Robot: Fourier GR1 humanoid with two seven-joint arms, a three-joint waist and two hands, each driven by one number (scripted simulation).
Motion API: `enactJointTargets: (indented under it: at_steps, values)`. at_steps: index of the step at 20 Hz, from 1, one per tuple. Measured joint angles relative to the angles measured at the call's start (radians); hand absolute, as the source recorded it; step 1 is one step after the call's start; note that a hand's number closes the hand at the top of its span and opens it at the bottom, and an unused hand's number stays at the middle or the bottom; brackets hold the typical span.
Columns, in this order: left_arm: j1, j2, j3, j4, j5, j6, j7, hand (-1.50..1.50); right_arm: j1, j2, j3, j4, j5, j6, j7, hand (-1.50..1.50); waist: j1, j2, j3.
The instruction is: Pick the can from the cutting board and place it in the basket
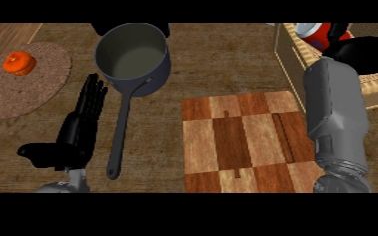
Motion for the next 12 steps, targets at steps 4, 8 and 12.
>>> enactJointTargets:
  at_steps: [4,8,12]
  values:
    - [0.006,0.008,0.015,0.002,0.01,-0.014,-0.008,0.0,-0.004,-0.002,-0.016,0.006,-0.021,-0.04,-0.016,-1.5,0.0,-0.002,-0.003]
    - [0.005,0.007,0.026,0.009,0.015,-0.017,-0.011,0.0,0.003,-0.002,-0.01,-0.003,-0.015,-0.099,-0.037,-1.5,-0.002,-0.002,-0.003]
    - [-0.005,-0.001,0.028,0.019,0.009,-0.012,-0.008,0.0,0.024,0.019,0.023,-0.052,0.052,-0.14,-0.039,-1.5,-0.007,-0.001,-0.002]
